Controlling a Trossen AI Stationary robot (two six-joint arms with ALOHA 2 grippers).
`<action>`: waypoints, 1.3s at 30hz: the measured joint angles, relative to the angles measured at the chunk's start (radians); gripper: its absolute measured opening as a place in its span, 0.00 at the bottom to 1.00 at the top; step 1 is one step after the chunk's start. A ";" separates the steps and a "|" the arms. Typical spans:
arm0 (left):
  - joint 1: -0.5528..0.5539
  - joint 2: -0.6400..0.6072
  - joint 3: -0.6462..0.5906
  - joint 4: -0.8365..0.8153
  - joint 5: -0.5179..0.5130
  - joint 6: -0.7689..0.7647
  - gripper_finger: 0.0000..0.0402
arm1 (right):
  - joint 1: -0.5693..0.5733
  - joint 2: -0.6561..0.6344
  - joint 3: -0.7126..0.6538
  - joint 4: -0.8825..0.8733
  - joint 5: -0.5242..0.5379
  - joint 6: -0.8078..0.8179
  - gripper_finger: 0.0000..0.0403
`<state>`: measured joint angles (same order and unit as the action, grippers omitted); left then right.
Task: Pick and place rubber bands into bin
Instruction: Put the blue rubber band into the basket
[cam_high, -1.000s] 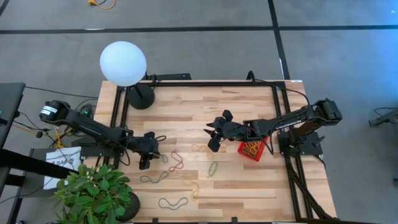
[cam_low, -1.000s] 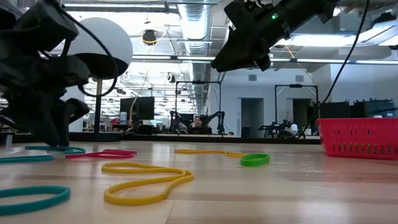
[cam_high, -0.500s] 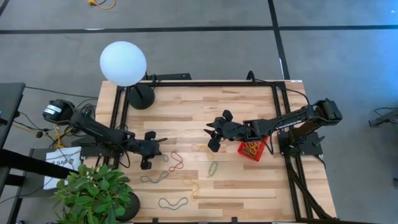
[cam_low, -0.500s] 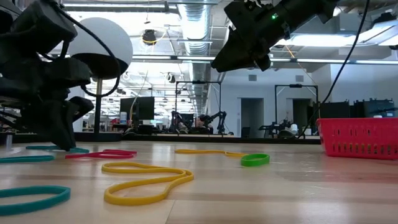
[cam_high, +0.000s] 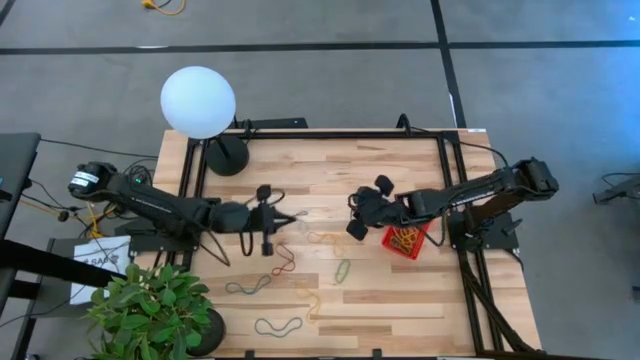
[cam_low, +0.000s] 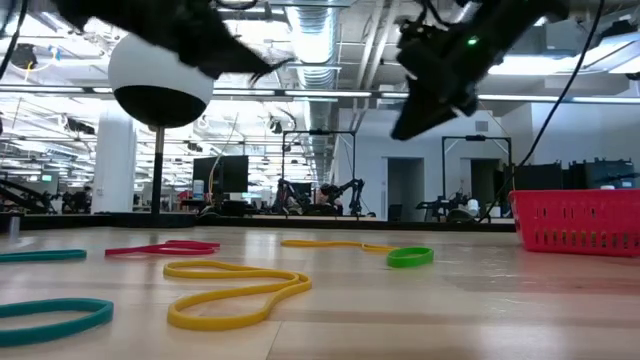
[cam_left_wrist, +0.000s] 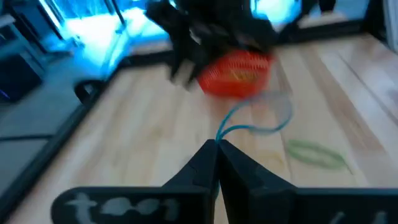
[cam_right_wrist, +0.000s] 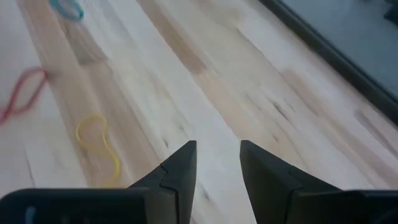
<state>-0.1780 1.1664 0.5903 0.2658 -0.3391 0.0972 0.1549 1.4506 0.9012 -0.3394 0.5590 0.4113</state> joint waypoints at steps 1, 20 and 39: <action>0.017 0.004 0.019 0.004 0.012 0.017 0.00 | 0.011 -0.009 0.000 -0.034 0.009 0.013 0.29; 0.227 0.724 0.533 0.334 0.473 0.086 0.00 | 0.409 -0.337 -0.084 -0.727 0.524 0.720 0.29; 0.185 1.215 1.145 0.214 0.764 0.143 0.00 | 0.500 -0.340 -0.333 -0.801 0.514 1.086 0.29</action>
<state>0.0071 2.3817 1.7357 0.4798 0.4246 0.2398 0.6548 1.1107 0.5678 -1.1406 1.0729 1.4976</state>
